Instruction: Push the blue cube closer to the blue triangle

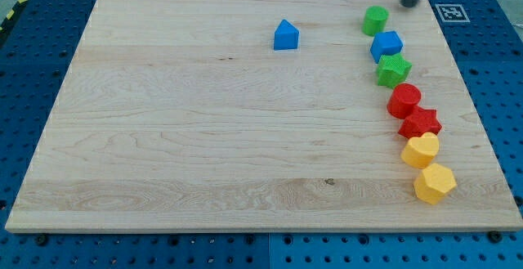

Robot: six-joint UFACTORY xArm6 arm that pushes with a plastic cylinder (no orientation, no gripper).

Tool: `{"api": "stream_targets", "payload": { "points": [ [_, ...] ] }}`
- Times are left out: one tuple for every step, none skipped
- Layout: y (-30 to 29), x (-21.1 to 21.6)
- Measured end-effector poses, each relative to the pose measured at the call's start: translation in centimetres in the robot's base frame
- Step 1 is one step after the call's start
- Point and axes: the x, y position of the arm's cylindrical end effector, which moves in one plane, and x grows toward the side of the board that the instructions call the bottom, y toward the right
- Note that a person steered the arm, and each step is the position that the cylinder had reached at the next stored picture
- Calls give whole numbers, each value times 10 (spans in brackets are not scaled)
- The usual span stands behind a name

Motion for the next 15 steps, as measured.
{"api": "stream_targets", "payload": {
  "points": [
    [9, 80],
    [-19, 98],
    [-19, 98],
    [-26, 98],
    [-45, 98],
    [-60, 98],
    [-65, 98],
    [-65, 98],
    [-65, 93],
    [-65, 75],
    [-65, 75],
    [-66, 80],
    [-83, 94],
    [-114, 94],
    [-140, 94]
  ]
}}
